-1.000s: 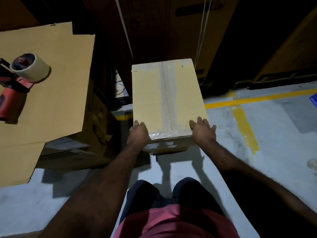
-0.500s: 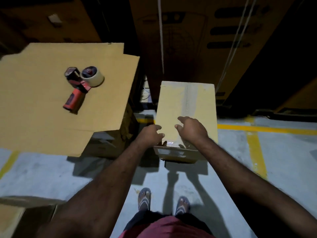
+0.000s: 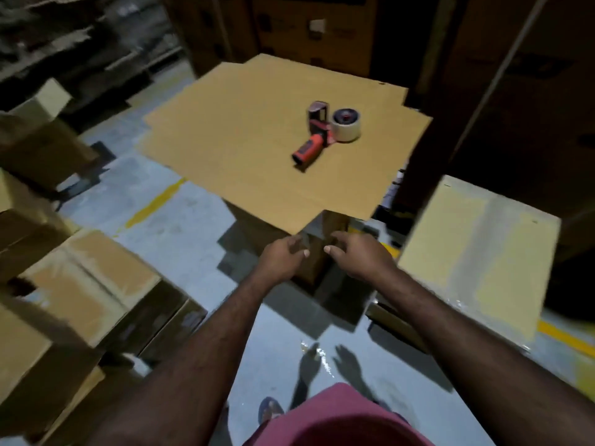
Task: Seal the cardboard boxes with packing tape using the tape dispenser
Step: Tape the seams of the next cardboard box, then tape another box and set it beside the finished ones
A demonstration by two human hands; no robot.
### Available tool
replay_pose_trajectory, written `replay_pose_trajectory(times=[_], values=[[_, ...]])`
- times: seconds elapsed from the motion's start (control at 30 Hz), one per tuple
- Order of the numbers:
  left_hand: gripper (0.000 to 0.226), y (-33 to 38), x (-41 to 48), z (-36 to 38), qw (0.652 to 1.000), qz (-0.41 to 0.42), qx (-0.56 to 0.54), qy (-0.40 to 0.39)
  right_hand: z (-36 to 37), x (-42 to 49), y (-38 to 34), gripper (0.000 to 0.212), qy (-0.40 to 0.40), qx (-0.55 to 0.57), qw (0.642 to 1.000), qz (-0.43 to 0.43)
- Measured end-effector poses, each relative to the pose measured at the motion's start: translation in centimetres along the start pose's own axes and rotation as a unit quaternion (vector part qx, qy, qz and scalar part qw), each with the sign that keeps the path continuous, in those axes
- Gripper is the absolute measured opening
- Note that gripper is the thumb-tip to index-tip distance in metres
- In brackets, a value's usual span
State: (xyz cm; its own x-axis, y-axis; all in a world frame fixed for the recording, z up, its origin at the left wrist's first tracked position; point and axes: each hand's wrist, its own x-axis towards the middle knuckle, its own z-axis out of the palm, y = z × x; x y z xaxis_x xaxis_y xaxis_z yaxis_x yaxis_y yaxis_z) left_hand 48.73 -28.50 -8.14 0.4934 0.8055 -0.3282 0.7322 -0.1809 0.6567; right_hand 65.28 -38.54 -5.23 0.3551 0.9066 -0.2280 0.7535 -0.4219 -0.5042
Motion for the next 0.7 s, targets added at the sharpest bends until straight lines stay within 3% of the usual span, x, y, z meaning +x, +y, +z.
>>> replay_pose_trajectory(times=[0.13,0.33,0.43,0.6,0.7], values=[[0.059,-6.3,-2.7,-7.3,0.995,-0.031,-0.045,0.080,3.1,0.9,-9.0,0.048,-0.011,0.002,0.998,-0.067],[0.048,-16.0,-7.7,-16.1,0.975,-0.068,-0.109,0.182,8.2,2.1,-22.0,0.054,-0.028,0.014,0.985,-0.170],[0.047,-21.1,-11.1,-19.9,0.944,-0.115,-0.176,0.253,11.3,2.1,-27.9,0.055,-0.072,0.058,0.974,-0.205],[0.046,-27.5,-15.6,-20.9,0.876,-0.205,-0.214,0.381,17.9,1.6,-34.3,0.052,-0.151,0.160,0.957,-0.190],[0.048,-29.8,-16.4,-19.4,0.852,-0.227,-0.253,0.399,22.6,1.3,-35.7,0.047,-0.191,0.172,0.948,-0.189]])
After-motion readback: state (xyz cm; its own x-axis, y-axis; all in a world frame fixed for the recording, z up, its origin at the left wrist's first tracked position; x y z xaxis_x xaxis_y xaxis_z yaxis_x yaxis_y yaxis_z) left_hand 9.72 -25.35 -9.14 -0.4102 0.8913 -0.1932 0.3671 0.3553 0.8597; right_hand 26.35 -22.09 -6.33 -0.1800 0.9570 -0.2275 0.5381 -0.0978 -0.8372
